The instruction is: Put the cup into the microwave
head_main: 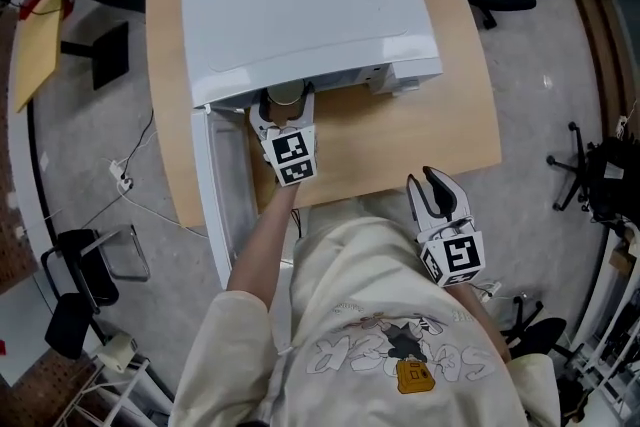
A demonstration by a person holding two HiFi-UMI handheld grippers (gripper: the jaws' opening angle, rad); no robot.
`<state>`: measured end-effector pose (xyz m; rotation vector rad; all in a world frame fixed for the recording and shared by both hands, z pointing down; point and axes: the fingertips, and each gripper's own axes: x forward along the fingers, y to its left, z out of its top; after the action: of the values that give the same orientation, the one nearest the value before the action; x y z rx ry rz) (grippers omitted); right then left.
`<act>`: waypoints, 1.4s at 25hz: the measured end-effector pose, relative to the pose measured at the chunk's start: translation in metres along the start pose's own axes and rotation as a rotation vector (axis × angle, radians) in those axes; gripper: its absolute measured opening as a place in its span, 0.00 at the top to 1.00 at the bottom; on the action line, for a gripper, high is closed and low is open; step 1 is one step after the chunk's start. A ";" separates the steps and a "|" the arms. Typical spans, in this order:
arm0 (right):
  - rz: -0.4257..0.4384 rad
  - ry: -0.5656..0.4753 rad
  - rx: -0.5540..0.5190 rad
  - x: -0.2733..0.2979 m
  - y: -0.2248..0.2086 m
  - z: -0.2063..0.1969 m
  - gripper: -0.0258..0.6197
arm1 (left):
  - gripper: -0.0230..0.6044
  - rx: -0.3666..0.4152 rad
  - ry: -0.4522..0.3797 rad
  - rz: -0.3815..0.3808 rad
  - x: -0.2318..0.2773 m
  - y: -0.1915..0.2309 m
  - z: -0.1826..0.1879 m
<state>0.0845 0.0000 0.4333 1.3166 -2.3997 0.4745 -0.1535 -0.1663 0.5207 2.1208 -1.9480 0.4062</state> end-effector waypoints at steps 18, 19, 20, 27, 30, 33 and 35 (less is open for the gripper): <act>-0.061 0.013 -0.001 -0.009 -0.009 0.002 0.77 | 0.31 -0.016 -0.043 0.014 0.054 0.000 -0.006; -0.057 0.016 0.000 -0.008 -0.009 0.001 0.77 | 0.30 -0.023 -0.039 0.006 0.053 0.000 -0.005; -0.053 0.015 0.001 -0.008 -0.008 0.001 0.77 | 0.30 -0.034 -0.033 0.000 0.049 -0.001 -0.005; -0.011 -0.049 0.019 -0.001 -0.010 0.011 0.79 | 0.36 -0.077 0.036 -0.002 -0.009 -0.024 -0.001; 0.002 -0.081 0.032 0.005 -0.012 0.018 0.85 | 0.46 -0.101 0.050 0.000 -0.049 -0.037 0.006; 0.034 -0.084 0.028 0.014 -0.007 0.021 0.95 | 0.71 -0.104 0.051 -0.003 -0.094 -0.049 0.018; 0.072 -0.074 0.029 0.021 -0.003 0.019 0.95 | 0.88 -0.129 0.072 -0.050 -0.119 -0.064 0.021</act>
<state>0.0741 -0.0257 0.4266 1.2848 -2.5171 0.4903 -0.0982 -0.0576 0.4600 2.0407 -1.8267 0.3328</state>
